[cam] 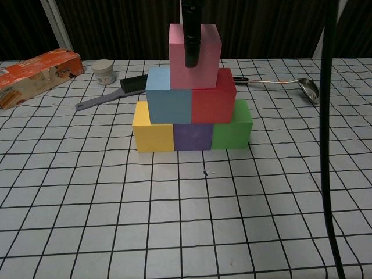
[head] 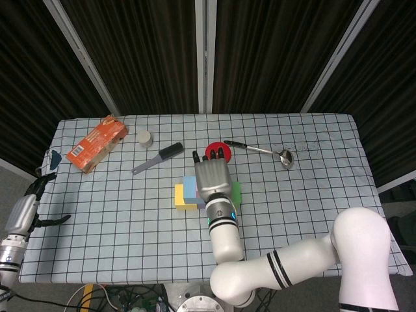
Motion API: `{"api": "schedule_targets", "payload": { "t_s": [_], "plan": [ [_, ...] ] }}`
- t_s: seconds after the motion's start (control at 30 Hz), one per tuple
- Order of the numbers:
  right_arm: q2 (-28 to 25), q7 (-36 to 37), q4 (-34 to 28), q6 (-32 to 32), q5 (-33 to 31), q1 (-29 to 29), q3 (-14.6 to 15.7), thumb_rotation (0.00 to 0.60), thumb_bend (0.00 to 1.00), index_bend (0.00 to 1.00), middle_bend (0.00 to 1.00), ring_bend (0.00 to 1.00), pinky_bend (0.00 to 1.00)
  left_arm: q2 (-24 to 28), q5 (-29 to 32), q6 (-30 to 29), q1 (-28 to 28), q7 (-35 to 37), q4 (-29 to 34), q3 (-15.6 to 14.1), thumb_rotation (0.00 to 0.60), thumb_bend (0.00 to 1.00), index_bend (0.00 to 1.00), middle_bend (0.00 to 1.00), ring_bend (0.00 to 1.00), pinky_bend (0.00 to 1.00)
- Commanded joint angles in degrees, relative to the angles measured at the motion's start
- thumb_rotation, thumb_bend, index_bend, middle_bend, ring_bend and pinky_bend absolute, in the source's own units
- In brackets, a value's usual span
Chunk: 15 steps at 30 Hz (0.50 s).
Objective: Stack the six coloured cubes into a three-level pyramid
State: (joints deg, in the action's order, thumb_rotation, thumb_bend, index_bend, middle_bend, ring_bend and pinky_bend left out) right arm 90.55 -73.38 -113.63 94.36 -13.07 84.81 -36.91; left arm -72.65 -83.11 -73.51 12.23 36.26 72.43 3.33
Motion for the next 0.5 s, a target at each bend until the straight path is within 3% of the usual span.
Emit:
{"api": "schedule_targets", "payload": {
  "t_s": [0.03, 0.2, 0.37, 0.5],
  "plan": [
    [-0.5, 0.3, -0.5, -0.3, -0.1, -0.5, -0.3, 0.6, 0.03, 0.0, 0.19, 0.04, 0.0, 0.0, 0.0, 0.1, 0.0, 0.0, 0.0, 0.0, 0.6, 0.06, 0.05, 0.09, 0.0, 0.07],
    [-3.8, 3.6, -4.2, -4.1, 1.7, -4.4, -0.7, 0.6, 0.03, 0.0, 0.15, 0.01, 0.0, -0.2, 0.1, 0.3, 0.0, 0.0, -0.2, -0.2, 0.6, 0.06, 0.05, 0.09, 0.0, 0.07],
    [-11.1, 12.3, -6.3, -23.3, 9.2, -15.1, 0.6, 0.6, 0.01, 0.0, 0.04, 0.0, 0.0, -0.5, 0.0, 1.1, 0.2, -0.2, -0.4, -0.5, 0.6, 0.06, 0.05, 0.09, 0.0, 0.07],
    [-15.8, 18.9, -4.4, -34.7, 20.0, -21.8, 4.9, 0.6, 0.0, 0.0, 0.03, 0.0, 0.0, -0.8, -0.3, 1.7, 0.7, -1.0, -0.1, -0.7, 0.6, 0.06, 0.05, 0.09, 0.0, 0.07]
  ]
}}
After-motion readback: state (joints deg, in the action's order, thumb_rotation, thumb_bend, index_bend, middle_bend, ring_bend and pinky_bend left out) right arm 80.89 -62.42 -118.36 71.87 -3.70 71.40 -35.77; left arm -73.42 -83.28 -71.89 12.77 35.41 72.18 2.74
